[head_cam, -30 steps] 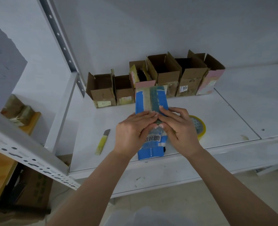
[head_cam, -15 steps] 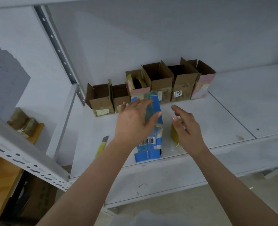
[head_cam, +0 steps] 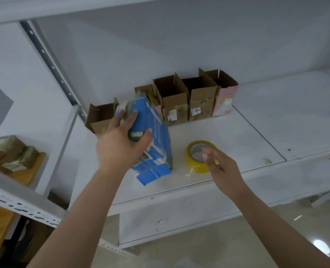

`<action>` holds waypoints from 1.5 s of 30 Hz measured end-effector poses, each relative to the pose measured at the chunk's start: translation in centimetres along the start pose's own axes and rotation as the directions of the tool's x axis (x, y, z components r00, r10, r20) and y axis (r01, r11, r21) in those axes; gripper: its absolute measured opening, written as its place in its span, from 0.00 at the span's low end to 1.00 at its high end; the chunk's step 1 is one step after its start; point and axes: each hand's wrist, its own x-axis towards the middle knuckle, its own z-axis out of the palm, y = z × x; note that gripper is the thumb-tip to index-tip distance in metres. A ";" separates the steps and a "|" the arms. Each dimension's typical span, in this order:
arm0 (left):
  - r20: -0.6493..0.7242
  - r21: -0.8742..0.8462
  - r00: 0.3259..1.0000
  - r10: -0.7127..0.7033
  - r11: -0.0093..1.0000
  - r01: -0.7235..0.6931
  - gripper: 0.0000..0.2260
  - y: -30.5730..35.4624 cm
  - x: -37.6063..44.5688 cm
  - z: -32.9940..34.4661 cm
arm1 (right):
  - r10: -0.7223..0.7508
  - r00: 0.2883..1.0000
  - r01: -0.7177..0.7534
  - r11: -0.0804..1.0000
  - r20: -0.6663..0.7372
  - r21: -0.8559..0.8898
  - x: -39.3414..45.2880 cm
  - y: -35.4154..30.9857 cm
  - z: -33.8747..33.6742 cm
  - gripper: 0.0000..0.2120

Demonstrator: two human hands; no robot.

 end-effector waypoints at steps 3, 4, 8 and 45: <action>-0.156 -0.288 0.988 -0.021 0.957 -0.025 0.30 2.8 0.7 -1.3 | 0.064 0.998 -0.064 0.998 0.020 0.015 1.0 -0.1 -1.3 0.11; -0.140 -0.444 0.988 -0.070 0.896 0.000 0.28 3.8 0.7 -1.1 | 0.090 0.996 -0.091 0.995 0.025 0.047 1.2 -0.3 -1.6 0.10; 0.123 -0.932 0.967 -0.222 0.308 0.189 0.18 7.5 -0.4 1.1 | 0.250 0.954 -0.293 0.889 0.164 0.351 1.7 -1.7 -3.5 0.06; 0.482 -0.363 0.825 0.295 0.924 -0.119 0.26 28.5 10.6 21.2 | 0.503 0.812 -0.553 0.825 -0.296 -0.115 17.8 8.2 -24.8 0.09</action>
